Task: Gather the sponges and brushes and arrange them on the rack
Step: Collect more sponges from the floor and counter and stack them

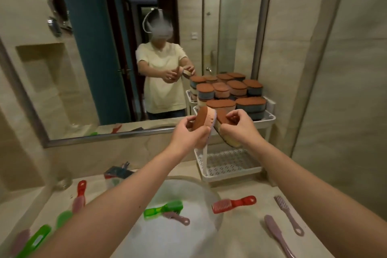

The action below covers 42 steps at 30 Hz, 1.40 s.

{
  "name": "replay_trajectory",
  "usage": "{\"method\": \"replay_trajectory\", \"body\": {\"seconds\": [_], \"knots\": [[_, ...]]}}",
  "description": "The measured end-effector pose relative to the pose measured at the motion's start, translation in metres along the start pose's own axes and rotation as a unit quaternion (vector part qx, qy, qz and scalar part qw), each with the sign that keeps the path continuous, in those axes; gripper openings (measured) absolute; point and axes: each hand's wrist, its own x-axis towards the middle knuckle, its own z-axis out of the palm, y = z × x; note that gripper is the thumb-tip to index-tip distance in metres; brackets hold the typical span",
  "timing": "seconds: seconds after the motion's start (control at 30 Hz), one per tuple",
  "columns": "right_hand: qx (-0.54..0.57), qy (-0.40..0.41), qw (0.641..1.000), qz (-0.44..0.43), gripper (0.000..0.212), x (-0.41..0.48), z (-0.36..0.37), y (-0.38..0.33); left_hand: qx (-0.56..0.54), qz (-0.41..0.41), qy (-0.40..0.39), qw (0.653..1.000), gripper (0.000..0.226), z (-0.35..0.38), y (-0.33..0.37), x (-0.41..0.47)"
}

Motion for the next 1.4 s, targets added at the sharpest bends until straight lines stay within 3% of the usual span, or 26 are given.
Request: {"method": "replay_trajectory", "body": {"seconds": [0.3,0.37,0.63,0.8,1.17,1.3,1.4], "knots": [[-0.119,0.071,0.989,-0.050,0.041,0.065,-0.042,-0.005,0.065,0.092,-0.080,0.990,0.072,0.025,0.030,0.066],[-0.146,0.078,0.984,-0.070,0.041,0.083,-0.051,-0.006,0.080,0.098,-0.072,0.989,0.079,0.031,0.035,0.080],[-0.210,0.045,0.969,-0.121,0.040,0.148,-0.078,0.003,0.177,0.150,-0.018,0.973,0.065,0.062,0.039,0.131],[-0.253,0.035,0.956,-0.142,0.038,0.177,-0.090,0.020,0.265,0.194,0.024,0.944,0.060,0.085,0.035,0.152],[-0.319,-0.001,0.932,-0.174,0.028,0.191,-0.087,0.036,0.405,0.171,0.062,0.896,0.055,0.101,0.019,0.170],[-0.365,0.021,0.909,-0.202,0.031,0.192,-0.085,0.042,0.470,0.185,0.079,0.859,0.054,0.106,0.017,0.165],[-0.377,0.042,0.902,-0.206,0.036,0.189,-0.082,0.043,0.465,0.177,0.073,0.864,0.055,0.108,0.016,0.160]]}}
